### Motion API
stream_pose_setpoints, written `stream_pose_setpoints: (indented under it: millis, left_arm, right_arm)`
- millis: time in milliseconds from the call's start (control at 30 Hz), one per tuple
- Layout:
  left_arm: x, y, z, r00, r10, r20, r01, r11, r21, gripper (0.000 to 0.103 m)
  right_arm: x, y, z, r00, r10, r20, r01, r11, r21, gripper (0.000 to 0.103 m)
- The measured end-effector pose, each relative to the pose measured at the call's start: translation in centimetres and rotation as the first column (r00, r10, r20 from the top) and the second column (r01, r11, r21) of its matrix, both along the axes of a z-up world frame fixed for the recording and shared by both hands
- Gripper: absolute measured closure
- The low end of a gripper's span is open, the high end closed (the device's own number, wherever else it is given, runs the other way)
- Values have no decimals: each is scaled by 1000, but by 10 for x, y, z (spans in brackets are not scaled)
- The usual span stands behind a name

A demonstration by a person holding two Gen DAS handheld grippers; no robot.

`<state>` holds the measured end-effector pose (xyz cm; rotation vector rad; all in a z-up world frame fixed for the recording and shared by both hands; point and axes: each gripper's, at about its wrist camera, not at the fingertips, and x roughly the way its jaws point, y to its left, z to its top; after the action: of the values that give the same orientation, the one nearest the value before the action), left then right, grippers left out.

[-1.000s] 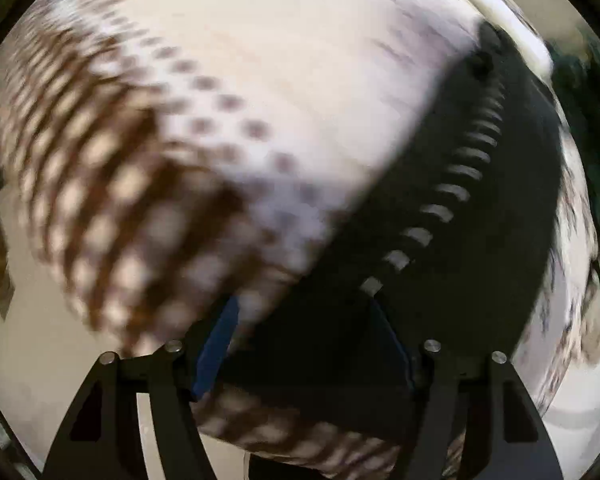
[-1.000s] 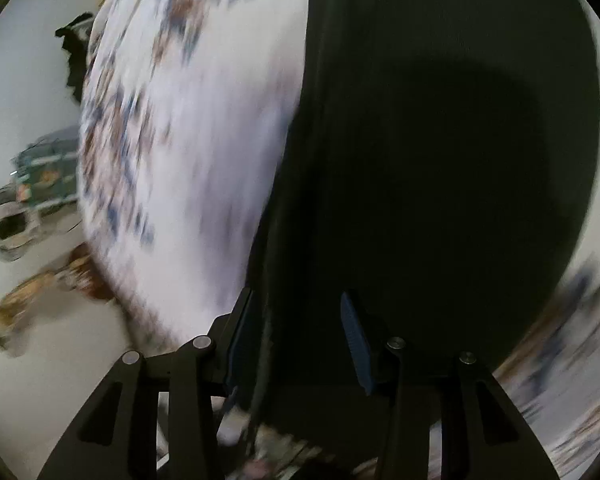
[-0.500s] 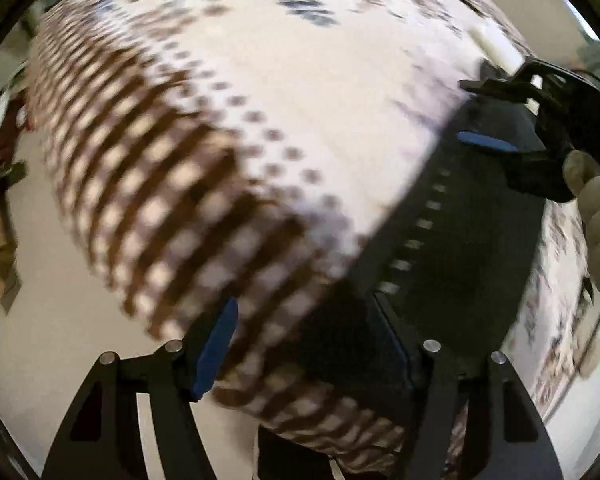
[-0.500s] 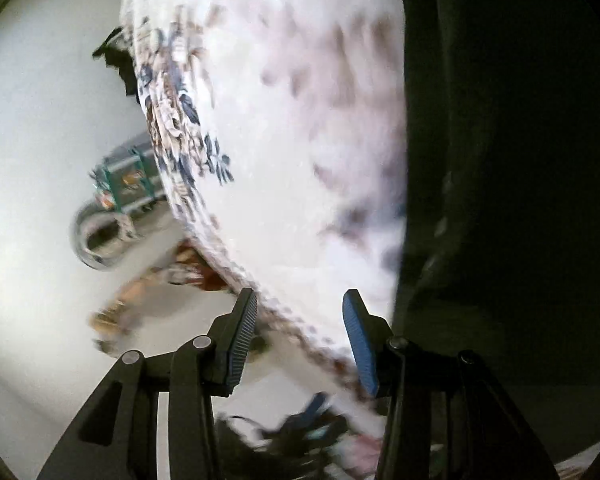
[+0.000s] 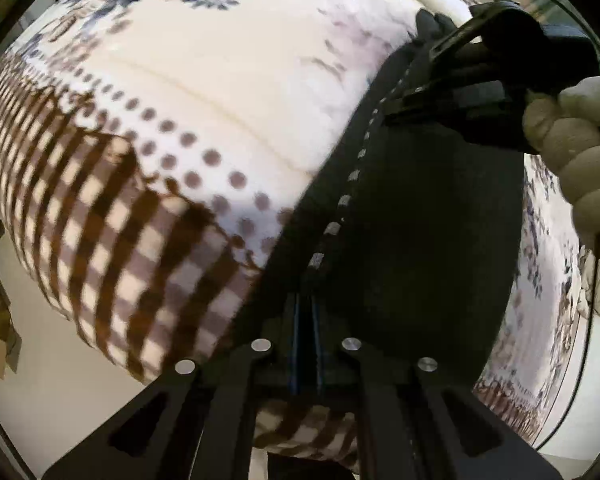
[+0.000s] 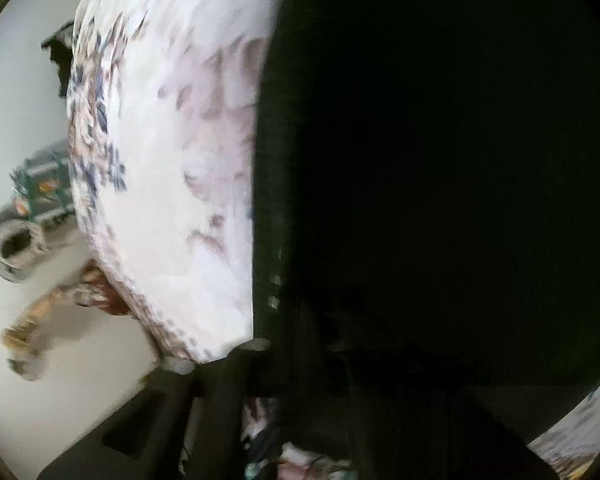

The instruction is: Fold small clothes

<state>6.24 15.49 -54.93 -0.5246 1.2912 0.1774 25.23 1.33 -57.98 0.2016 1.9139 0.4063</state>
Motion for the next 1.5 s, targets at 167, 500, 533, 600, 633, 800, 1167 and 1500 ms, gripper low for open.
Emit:
stream_pose_setpoints:
  millis: [167,500,533,600,633,800,1167,1500]
  left_arm:
    - [-6,19,7,1000,6,15,-6,1000,8,99]
    - [-6,25,-7,1000,8,2,-8,999,-37,99]
    - [-6,25,-8,1000,5,0,-5,999,-39,99]
    - [-5,24,-11,1000,6,-7,-6,999,-49,99]
    - [-5,24,-11,1000,8,-10,-9,998,-55,99]
    - [0,26,-12,999,6,-33,-8,998,-63,99]
    - [8,24,-12,995,-30,-90,30,1000,0,99]
    - [43,8,53,995,-87,-55,84,994,-65,54]
  right_arm:
    - [-16,49,14,992,115,43,-114,993,-6,103]
    - [-16,7,40,994,98,41,-97,995,-6,96]
    - [-17,-16,47,996,79,51,-78,997,-19,77]
    - [-27,-67,57,998,30,63,-25,996,-83,52]
    - [-35,-92,58,999,7,49,-2,994,-106,50]
    - [-106,-191,24,966,-176,-192,158,982,-105,50]
    - [-187,-192,-2,952,-204,-226,202,979,-35,98]
    - [-156,-181,41,976,-148,-158,145,989,-29,71]
